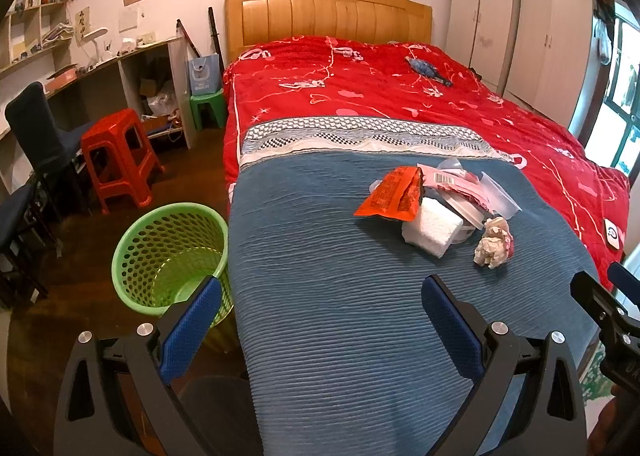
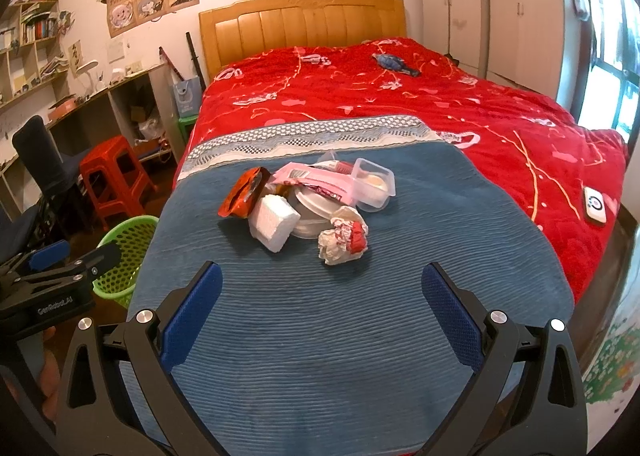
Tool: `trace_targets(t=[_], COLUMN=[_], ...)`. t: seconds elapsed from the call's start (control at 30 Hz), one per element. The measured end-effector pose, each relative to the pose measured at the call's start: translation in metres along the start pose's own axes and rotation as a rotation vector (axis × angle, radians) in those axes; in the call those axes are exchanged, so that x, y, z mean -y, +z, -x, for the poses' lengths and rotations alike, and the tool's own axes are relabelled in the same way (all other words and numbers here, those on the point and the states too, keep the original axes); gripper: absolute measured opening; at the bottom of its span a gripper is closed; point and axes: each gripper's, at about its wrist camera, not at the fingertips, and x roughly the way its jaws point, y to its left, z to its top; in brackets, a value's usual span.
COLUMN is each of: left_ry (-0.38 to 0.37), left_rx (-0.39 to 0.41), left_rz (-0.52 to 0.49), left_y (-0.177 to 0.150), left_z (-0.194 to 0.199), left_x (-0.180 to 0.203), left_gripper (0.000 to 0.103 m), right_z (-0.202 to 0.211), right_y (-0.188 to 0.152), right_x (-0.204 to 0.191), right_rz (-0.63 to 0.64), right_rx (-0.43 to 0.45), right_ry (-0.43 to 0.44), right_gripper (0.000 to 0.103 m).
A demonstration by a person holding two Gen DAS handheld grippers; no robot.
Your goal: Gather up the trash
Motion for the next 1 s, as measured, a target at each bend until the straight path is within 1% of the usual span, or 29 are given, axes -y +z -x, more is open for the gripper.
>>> trace_targets(t=[0.3,1.0], left_ry=[0.0,-0.011], left_rx=[-0.009,-0.048], left_rz=[-0.001,-0.027], left_y=[0.004,0.03], left_z=[-0.004,-0.036], left_x=[0.001,0.003], left_gripper=[0.097,0.097], right_z=[-0.005,-0.036], right_y=[0.004,0.021], right_x=[0.004,0.025], right_rz=[-0.006,-0.027], right_rx=[-0.009,-0.09], right_ry=[0.004,0.014], right_gripper=[0.098,0.098])
